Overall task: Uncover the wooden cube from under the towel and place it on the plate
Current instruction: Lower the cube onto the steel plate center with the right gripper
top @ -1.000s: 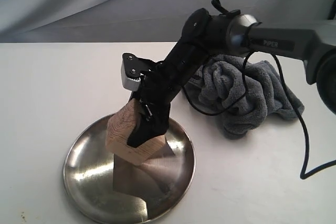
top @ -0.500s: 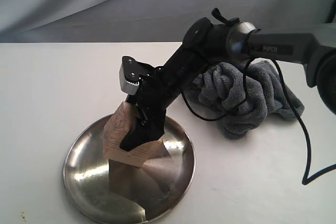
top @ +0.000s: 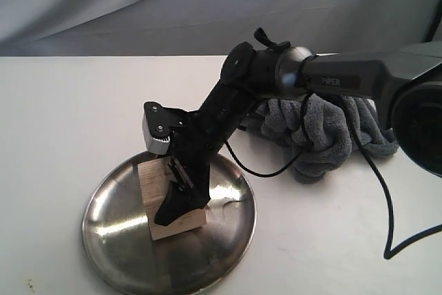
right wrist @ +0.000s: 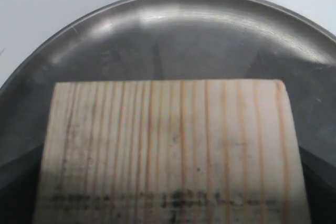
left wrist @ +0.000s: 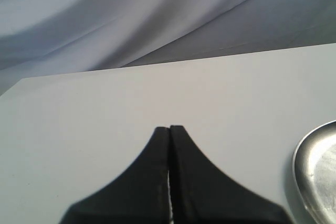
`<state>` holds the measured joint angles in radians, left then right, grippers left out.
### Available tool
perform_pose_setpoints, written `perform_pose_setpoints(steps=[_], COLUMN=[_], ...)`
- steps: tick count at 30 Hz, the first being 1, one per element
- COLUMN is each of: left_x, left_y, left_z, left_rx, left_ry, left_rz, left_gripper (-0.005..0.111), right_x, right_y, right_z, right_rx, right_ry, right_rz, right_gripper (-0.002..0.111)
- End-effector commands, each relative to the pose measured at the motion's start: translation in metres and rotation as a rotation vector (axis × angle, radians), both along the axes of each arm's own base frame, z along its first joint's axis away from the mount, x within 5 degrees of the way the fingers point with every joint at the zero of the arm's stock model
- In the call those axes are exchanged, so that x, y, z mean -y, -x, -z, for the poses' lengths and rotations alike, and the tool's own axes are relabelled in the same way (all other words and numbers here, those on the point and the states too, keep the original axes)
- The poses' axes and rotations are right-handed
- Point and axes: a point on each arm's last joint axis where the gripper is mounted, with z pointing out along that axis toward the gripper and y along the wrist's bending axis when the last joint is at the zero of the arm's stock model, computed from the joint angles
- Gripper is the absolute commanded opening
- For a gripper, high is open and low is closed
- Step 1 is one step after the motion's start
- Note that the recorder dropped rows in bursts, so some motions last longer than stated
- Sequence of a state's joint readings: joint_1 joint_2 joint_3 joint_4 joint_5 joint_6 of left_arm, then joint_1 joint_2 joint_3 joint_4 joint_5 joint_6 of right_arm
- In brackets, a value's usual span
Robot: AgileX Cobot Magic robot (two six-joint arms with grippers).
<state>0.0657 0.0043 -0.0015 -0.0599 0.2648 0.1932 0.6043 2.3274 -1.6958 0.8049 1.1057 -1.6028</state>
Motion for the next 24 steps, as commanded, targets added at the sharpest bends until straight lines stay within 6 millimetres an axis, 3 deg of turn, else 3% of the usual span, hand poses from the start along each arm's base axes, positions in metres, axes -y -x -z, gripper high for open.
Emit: perform_pose_setpoints(steps=[1,5,10,11,12,16,20,24], left_x=[0.000,0.000,0.000,0.000,0.000,0.000,0.000,0.000], left_y=[0.000,0.000,0.000,0.000,0.000,0.000,0.000,0.000], left_z=[0.000,0.000,0.000,0.000,0.000,0.000,0.000,0.000], left_rx=[0.002,0.002,0.003,0.003,0.003,0.003,0.003,0.003], left_ry=[0.004,0.004,0.007,0.007,0.007,0.007,0.007,0.007], left_rz=[0.002,0.002,0.001,0.001,0.001,0.001,0.001,0.001], left_gripper=[0.000,0.000,0.000,0.000,0.000,0.000,0.000,0.000], right_x=[0.004,0.004,0.002,0.000,0.000,0.000,0.000,0.001], right_y=[0.005,0.004,0.004,0.004,0.004,0.005,0.005,0.006], right_z=[0.014,0.014,0.012,0.011,0.010,0.000,-0.026,-0.032], right_rx=[-0.021,-0.032,-0.046,-0.062,-0.065,-0.057,-0.024,-0.020], right_ry=[0.064,0.070,0.049,0.036,0.031,0.021,-0.008,-0.013], right_rz=[-0.032,-0.011,0.008,0.030,0.038,0.038,0.057,0.049], right_gripper=[0.002,0.022,0.070,0.087,0.092,0.096,0.096,0.097])
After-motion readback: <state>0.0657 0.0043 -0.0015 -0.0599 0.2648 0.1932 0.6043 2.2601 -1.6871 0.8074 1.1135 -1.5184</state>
